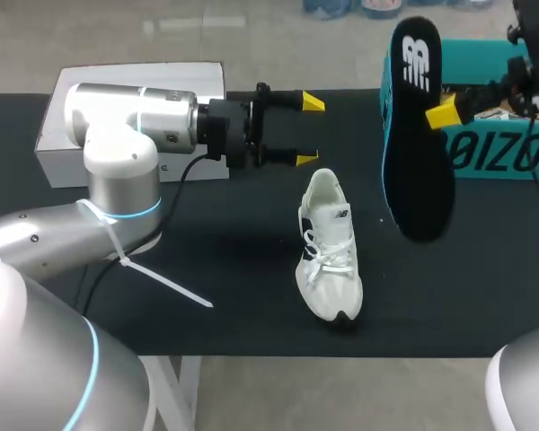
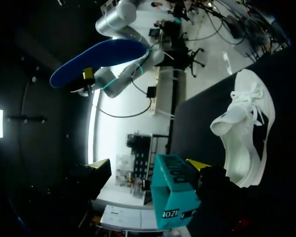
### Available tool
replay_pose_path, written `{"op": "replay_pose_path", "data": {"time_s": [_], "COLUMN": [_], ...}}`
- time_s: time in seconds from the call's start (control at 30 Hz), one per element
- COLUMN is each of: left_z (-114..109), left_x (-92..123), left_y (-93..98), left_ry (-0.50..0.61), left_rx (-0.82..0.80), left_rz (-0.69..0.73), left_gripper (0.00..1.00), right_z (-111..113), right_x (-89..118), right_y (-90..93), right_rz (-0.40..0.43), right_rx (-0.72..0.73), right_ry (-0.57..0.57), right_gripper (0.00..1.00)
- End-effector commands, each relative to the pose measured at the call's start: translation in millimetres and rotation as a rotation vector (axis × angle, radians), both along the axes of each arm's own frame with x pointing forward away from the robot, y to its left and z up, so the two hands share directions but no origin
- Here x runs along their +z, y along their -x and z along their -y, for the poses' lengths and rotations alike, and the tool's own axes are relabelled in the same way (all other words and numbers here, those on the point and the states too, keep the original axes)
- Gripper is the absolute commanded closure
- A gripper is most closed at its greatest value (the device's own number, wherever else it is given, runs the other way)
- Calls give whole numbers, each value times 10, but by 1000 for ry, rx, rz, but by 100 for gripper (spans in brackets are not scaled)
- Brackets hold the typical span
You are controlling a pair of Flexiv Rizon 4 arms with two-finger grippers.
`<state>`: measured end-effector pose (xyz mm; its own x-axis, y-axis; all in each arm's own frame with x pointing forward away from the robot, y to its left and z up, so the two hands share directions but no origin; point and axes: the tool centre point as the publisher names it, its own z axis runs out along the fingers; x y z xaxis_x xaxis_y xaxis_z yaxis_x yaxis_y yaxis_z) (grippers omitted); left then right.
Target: Take the shoe out of the shoebox, open the shoe tongue, remove and reinsert the insole, then place the shoe into the shoebox
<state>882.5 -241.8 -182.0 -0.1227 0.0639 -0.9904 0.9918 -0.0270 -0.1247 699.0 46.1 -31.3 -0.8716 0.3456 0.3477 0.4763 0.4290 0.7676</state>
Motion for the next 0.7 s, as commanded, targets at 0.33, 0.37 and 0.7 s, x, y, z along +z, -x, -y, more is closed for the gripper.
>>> {"op": "replay_pose_path", "data": {"time_s": [0.33,0.37,0.7], "left_z": [38,60,161], "left_x": [-1,7,62], "left_y": [12,26,133], "left_ry": [-3,1,18], "left_rx": [-7,-18,-40], "left_rz": [16,30,96], "left_gripper": [0,0,0], "right_z": [78,76,196], "right_x": [-708,-719,-771], "right_y": [-654,-684,-902], "right_rz": [-250,-256,-312], "right_rx": [65,67,33], "right_ry": [-147,-140,-111], "right_gripper": [100,100,100]}}
